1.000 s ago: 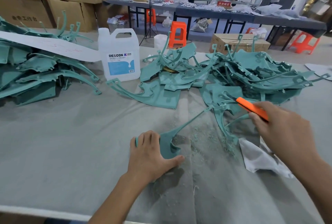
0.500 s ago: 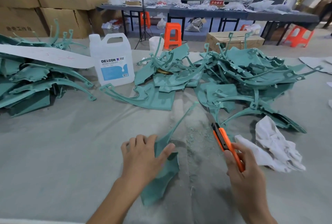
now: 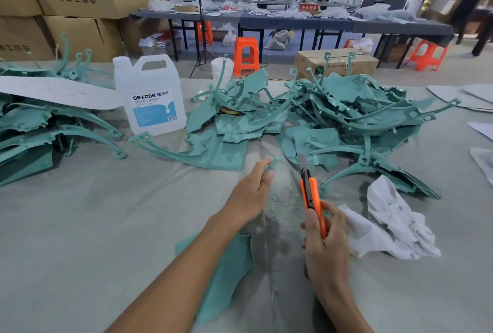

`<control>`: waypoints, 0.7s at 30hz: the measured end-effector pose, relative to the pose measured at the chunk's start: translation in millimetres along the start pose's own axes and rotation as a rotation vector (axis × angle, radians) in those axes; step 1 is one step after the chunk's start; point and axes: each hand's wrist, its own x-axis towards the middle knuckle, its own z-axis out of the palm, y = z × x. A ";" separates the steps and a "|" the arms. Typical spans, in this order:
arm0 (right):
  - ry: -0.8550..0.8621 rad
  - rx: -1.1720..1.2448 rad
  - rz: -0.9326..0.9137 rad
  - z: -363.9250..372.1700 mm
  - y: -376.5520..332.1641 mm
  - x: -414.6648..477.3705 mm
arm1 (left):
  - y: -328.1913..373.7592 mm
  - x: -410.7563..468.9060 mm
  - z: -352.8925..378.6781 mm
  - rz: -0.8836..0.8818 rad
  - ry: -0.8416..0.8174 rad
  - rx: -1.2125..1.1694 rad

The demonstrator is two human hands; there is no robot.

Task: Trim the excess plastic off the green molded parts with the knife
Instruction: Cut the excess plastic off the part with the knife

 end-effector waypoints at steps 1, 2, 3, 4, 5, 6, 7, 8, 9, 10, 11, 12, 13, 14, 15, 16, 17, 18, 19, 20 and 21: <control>-0.009 -0.001 0.001 3.5 -0.5 1.7 | -2.3 1.0 1.2 0.007 0.017 0.007; -0.022 -0.003 -0.002 6.5 -1.1 3.1 | -6.0 0.9 0.7 0.012 0.036 0.017; -0.037 -0.007 -0.009 9.1 -1.8 4.6 | -10.5 0.3 -1.7 0.012 0.053 0.023; -0.058 -0.014 -0.017 11.2 -2.9 6.2 | -15.9 -1.0 -5.5 0.005 0.064 0.026; -0.082 -0.028 -0.022 12.9 -3.7 7.7 | -22.1 -3.2 -10.2 -0.010 0.073 0.025; -0.111 -0.050 -0.026 14.5 -4.1 8.9 | -28.8 -6.2 -15.6 -0.030 0.079 0.015; -0.142 -0.079 -0.030 16.1 -4.0 10.3 | -35.6 -9.9 -20.4 -0.049 0.086 -0.006; -0.173 -0.109 -0.038 17.1 -3.3 10.9 | -41.9 -14.4 -24.1 -0.064 0.096 -0.030; -0.204 -0.137 -0.050 18.3 -2.7 11.4 | -46.8 -19.0 -26.5 -0.073 0.107 -0.051; -0.231 -0.164 -0.064 18.6 -2.1 10.8 | -50.3 -23.1 -27.5 -0.081 0.115 -0.070; -0.250 -0.185 -0.076 18.6 -1.6 9.9 | -51.9 -26.0 -27.3 -0.088 0.115 -0.088; -0.260 -0.199 -0.088 18.3 -1.3 9.1 | -51.9 -27.6 -26.9 -0.091 0.104 -0.106; -0.269 -0.213 -0.103 17.7 -1.0 8.0 | -50.7 -29.2 -25.8 -0.090 0.088 -0.124; -0.277 -0.228 -0.123 17.2 -1.6 6.6 | -49.3 -31.4 -24.9 -0.086 0.075 -0.140; -0.280 -0.239 -0.143 16.8 -2.1 5.7 | -48.2 -33.1 -24.7 -0.079 0.066 -0.151; -0.280 -0.245 -0.157 16.7 -2.7 5.1 | -47.7 -35.0 -25.3 -0.072 0.059 -0.156; -0.279 -0.248 -0.166 16.7 -3.0 4.8 | -47.1 -36.4 -26.5 -0.067 0.053 -0.159; -0.281 -0.253 -0.175 16.7 -3.3 4.7 | -46.7 -37.7 -27.4 -0.065 0.046 -0.162; -0.285 -0.259 -0.184 16.5 -3.3 4.6 | -46.4 -38.7 -27.9 -0.068 0.039 -0.164; -0.290 -0.264 -0.194 15.9 -2.8 4.5 | -46.1 -39.1 -28.2 -0.074 0.035 -0.164; -0.295 -0.270 -0.204 15.4 -1.9 4.6 | -45.9 -39.0 -28.2 -0.082 0.035 -0.159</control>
